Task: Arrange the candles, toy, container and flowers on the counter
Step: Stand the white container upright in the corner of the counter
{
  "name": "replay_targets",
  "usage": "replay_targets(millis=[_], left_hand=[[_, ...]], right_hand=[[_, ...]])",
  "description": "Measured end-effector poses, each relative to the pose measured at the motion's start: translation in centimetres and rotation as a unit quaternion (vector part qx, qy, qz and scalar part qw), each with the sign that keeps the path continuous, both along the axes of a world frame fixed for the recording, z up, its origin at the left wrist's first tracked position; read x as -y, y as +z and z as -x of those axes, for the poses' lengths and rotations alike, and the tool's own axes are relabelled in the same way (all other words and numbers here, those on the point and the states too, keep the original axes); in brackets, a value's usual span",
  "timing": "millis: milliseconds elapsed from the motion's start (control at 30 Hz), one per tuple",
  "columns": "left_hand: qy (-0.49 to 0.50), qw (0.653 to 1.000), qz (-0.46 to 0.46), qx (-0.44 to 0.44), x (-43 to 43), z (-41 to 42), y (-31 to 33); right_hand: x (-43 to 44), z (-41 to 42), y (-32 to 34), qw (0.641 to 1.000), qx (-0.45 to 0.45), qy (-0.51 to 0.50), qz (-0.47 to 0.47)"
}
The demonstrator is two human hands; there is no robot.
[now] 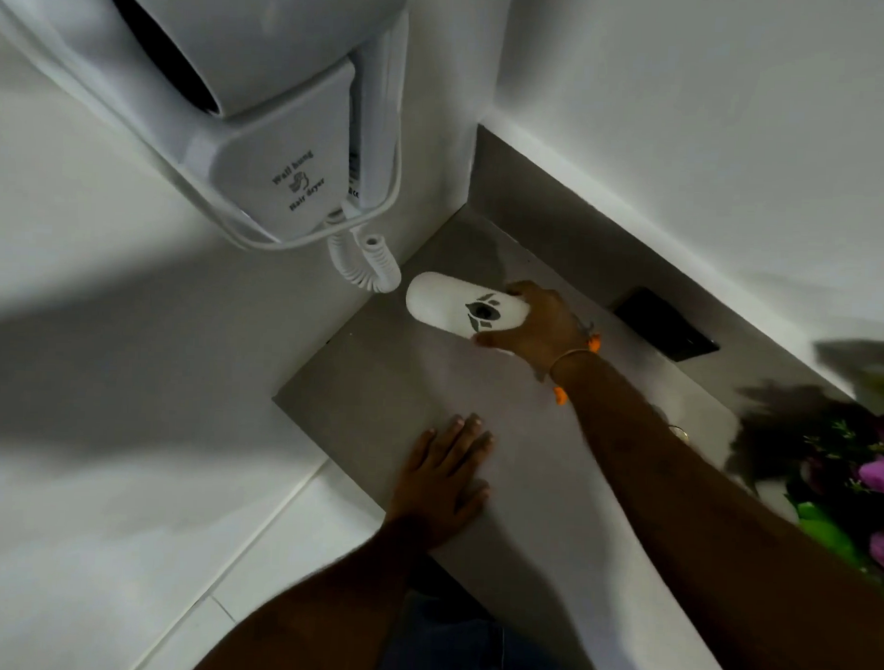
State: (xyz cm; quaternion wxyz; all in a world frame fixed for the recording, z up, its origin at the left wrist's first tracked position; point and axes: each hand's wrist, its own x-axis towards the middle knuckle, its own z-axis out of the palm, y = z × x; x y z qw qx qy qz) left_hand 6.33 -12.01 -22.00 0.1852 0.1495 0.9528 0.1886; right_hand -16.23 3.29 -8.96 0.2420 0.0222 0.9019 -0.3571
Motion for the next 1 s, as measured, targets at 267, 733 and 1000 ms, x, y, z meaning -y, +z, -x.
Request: replay_targets(millis=[267, 733, 1000], left_hand=[[-0.003, 1.000, 0.011, 0.015, -0.1, 1.5, 0.8], [0.074, 0.996, 0.043, 0.003, 0.1, 8.4, 1.1], [0.043, 0.997, 0.064, 0.015, 0.3, 8.1, -0.9]], right_hand=[[1.2, 1.6, 4.5, 0.986, -0.141, 0.090, -0.007], [5.0, -2.5, -1.6, 0.960, -0.052, -0.212, 0.178], [9.5, -3.7, -5.8, 0.902, -0.039, -0.383, 0.193]])
